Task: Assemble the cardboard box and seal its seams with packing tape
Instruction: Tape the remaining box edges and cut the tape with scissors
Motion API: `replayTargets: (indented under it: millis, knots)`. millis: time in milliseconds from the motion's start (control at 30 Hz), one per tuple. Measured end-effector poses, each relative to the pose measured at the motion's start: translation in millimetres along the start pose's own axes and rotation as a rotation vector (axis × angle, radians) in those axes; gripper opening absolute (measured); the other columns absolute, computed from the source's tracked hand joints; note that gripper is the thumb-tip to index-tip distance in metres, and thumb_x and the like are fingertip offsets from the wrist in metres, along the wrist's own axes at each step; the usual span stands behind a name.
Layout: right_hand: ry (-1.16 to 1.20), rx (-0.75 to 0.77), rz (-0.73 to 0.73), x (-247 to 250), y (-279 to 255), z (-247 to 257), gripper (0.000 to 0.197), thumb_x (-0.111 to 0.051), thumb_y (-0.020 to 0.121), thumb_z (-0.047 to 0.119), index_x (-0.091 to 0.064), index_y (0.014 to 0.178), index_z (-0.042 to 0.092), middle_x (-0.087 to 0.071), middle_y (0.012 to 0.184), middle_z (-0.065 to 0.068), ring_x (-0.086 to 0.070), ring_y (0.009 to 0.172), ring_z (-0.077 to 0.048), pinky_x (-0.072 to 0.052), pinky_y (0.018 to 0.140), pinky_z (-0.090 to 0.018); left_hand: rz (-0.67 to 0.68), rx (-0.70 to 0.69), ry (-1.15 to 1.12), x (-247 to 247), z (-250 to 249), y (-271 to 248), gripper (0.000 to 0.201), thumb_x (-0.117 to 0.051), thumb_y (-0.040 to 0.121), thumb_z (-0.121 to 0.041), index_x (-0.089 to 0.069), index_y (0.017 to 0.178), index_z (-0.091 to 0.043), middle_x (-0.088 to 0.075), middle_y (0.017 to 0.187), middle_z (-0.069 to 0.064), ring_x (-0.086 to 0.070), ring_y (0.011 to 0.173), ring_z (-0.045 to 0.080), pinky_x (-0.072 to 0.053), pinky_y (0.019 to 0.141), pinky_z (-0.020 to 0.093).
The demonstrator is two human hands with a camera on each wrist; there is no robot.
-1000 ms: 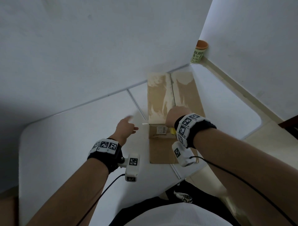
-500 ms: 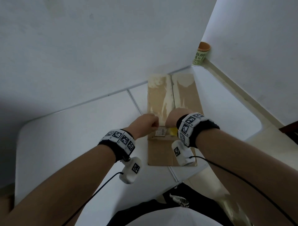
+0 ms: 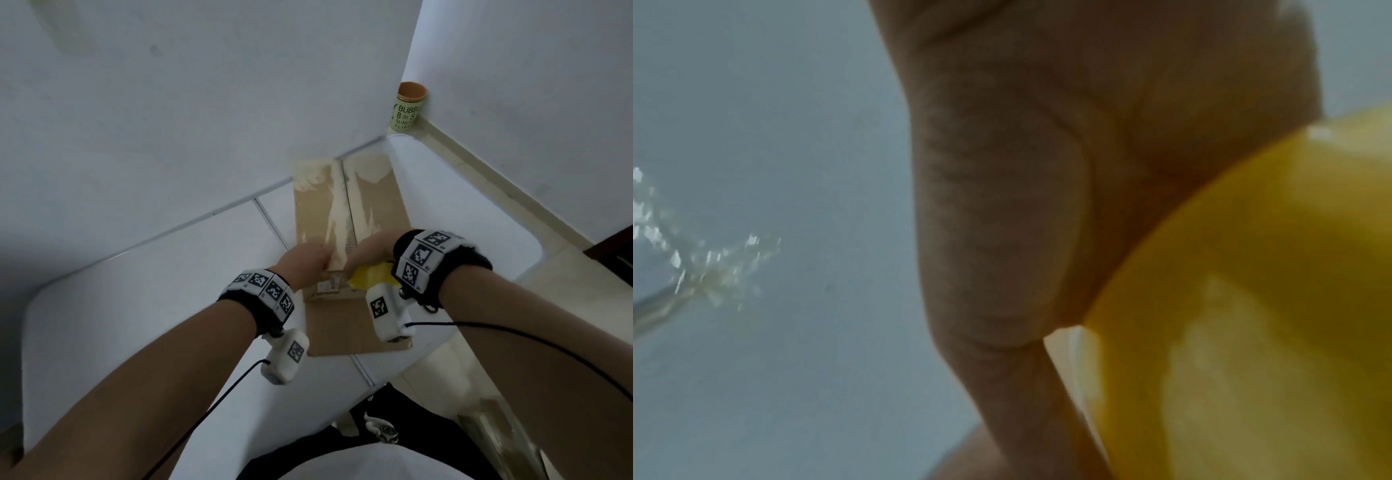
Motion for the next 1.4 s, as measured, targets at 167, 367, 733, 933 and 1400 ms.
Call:
replayTargets:
  millis: [167,367,733,933,1400]
  knots:
    - [-0.076,0.016,-0.054,6.5,-15.5,-8.1,0.051,-0.054,0.096,0.035,-0.045,0.136,0.004,-0.047,0.139,-0.013,-0.050,0.112,-0.026,-0.038,0.087,-0.032,-0.002,0.001,0.005,1.0,0.6,0.7,0.027,-0.064,0.087,-0.027,-0.038,0.087,-0.018,-0.050,0.090,0.004,-0.045,0.078,0.019,-0.039,0.069,0.029]
    - [-0.194,-0.008,-0.092,-5.6,-10.1,-16.0,0.048,-0.061,0.092,0.031,-0.052,0.133,0.008,-0.052,0.134,-0.011,-0.051,0.123,-0.027,-0.042,0.098,-0.035,0.008,0.035,-0.025,1.4,1.5,-0.4,0.024,-0.064,0.085,-0.023,-0.041,0.083,-0.016,-0.047,0.084,0.001,-0.045,0.072,0.018,-0.034,0.063,0.026]
    - [0.046,0.013,-0.206,-1.0,-12.4,-31.4,0.055,-0.065,0.086,0.042,-0.056,0.123,0.002,-0.057,0.104,-0.009,-0.052,0.089,-0.023,-0.044,0.071,-0.029,-0.059,0.055,-0.062,-1.8,2.8,-6.0,0.026,-0.066,0.085,-0.021,-0.041,0.082,-0.015,-0.047,0.085,0.000,-0.045,0.073,0.018,-0.031,0.063,0.025]
    - [0.109,0.013,-0.221,-4.5,-6.7,-25.0,0.049,-0.068,0.083,0.042,-0.058,0.114,0.005,-0.060,0.103,-0.011,-0.058,0.095,-0.026,-0.048,0.084,-0.035,-0.102,0.029,-0.105,3.8,24.8,-25.2,0.025,-0.069,0.083,-0.027,-0.046,0.084,-0.018,-0.048,0.085,-0.004,-0.047,0.073,0.016,-0.034,0.067,0.026]
    - [-0.051,-0.016,-0.149,-0.8,-5.1,-9.9,0.044,-0.059,0.090,0.040,-0.057,0.117,0.005,-0.056,0.109,-0.012,-0.054,0.097,-0.025,-0.046,0.085,-0.033,-0.032,0.569,-1.444,-31.1,67.7,-91.8,0.040,-0.051,0.095,-0.047,-0.062,0.121,-0.019,-0.068,0.120,-0.006,-0.056,0.117,0.007,-0.038,0.103,0.034]
Point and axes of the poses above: each hand's wrist, its own y-axis towards the middle knuckle, its own x-axis out of the back of the hand, z = x × y, the point moved 5 cm from there along y, towards the middle knuckle
